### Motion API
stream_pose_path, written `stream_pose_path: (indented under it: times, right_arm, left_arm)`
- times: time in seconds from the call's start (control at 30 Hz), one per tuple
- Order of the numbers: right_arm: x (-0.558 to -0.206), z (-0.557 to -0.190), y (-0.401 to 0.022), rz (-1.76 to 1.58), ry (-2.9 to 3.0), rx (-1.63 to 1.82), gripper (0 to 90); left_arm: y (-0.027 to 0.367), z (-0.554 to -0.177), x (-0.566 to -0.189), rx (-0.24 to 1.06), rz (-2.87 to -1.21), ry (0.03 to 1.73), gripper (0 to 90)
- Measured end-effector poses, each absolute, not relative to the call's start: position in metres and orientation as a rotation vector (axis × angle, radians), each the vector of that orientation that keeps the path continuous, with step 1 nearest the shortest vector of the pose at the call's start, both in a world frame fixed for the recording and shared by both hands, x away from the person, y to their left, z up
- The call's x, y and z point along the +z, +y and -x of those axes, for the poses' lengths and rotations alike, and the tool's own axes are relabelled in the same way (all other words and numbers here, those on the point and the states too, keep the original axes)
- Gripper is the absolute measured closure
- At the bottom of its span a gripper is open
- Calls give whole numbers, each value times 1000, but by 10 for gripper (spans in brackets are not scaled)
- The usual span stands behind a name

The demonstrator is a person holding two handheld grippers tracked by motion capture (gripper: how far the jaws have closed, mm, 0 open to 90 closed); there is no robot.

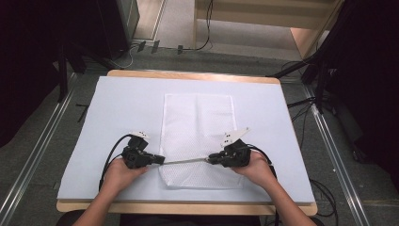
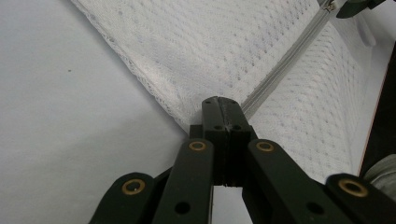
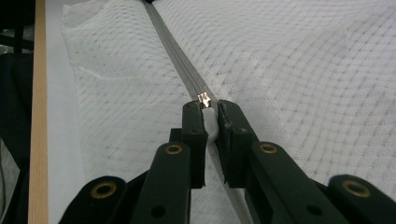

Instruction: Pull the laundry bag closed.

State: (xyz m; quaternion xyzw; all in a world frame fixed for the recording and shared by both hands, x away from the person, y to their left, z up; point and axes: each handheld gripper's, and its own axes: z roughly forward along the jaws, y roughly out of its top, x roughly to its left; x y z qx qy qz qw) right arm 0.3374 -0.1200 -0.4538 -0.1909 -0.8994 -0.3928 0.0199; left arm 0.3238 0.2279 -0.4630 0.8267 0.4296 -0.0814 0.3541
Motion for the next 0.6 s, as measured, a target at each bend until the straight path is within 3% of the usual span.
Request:
stream_pose_path:
  times: [0.6]
  right_arm:
    - [-455, -337, -135, 598, -2804, -1207, 840]
  left_arm:
    - [227, -323, -463, -206, -2141, 1112, 900]
